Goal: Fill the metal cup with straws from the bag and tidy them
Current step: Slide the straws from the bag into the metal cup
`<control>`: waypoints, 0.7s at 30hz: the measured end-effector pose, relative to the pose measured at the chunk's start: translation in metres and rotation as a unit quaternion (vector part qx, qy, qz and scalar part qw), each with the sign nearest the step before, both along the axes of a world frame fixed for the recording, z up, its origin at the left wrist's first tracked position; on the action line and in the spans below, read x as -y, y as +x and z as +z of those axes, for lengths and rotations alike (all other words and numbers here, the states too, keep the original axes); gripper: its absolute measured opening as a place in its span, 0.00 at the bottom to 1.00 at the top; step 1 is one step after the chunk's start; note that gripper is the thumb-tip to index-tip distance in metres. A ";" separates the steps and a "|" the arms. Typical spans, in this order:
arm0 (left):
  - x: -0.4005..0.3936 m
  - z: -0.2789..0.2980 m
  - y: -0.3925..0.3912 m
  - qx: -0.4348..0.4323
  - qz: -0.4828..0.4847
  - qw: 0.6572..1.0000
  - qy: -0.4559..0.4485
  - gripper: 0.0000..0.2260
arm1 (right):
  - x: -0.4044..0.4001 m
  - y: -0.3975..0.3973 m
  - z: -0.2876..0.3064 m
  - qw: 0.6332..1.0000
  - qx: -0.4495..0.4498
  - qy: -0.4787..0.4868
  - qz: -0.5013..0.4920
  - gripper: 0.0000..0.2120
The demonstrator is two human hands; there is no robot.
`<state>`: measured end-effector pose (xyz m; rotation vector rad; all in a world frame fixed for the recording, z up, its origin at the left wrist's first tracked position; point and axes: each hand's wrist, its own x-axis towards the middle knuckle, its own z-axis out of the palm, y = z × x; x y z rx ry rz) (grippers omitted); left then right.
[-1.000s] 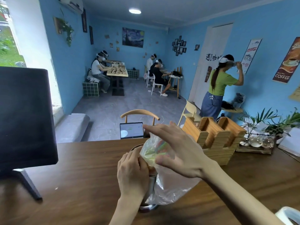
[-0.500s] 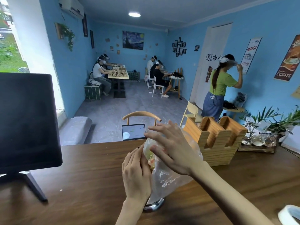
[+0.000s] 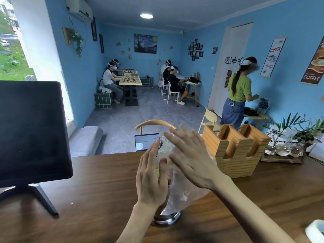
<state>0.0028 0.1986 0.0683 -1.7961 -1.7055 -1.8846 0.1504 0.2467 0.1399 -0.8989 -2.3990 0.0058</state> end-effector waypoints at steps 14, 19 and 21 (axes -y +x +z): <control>0.000 0.011 0.002 -0.048 -0.021 0.997 -0.061 0.19 | -0.019 0.010 -0.021 0.974 -0.166 -0.155 0.011 0.23; 0.006 0.010 -0.006 0.022 -0.053 0.995 -0.087 0.15 | -0.017 0.013 -0.035 0.968 -0.142 -0.205 0.000 0.21; 0.007 0.012 -0.008 0.030 -0.049 0.995 -0.087 0.12 | -0.017 0.011 -0.036 0.971 -0.132 -0.201 0.009 0.22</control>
